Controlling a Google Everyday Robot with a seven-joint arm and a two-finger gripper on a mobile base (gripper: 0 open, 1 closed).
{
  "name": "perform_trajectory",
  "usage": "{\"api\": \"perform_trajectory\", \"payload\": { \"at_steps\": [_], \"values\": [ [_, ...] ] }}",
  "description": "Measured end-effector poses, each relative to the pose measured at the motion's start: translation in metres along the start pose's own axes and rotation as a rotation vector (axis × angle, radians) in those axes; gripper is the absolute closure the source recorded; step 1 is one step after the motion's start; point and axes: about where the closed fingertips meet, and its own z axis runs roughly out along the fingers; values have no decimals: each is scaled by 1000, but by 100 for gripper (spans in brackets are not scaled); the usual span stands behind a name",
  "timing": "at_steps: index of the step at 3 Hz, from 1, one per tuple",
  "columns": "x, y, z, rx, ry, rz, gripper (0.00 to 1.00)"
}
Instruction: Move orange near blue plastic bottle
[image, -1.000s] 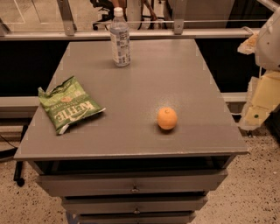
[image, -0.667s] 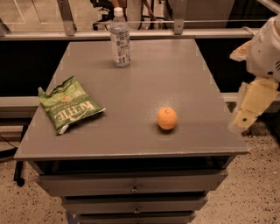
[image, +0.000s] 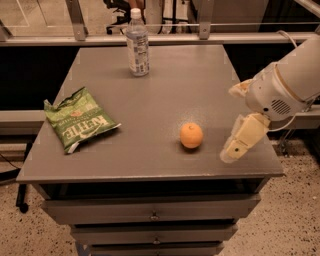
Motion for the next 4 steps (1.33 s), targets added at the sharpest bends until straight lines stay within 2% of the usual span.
{"api": "perform_trajectory", "payload": {
  "at_steps": [2,4],
  "values": [
    [-22,9,55,-61,-176,15,0],
    [-18,4,84,-59,-200,22,0]
  ]
}}
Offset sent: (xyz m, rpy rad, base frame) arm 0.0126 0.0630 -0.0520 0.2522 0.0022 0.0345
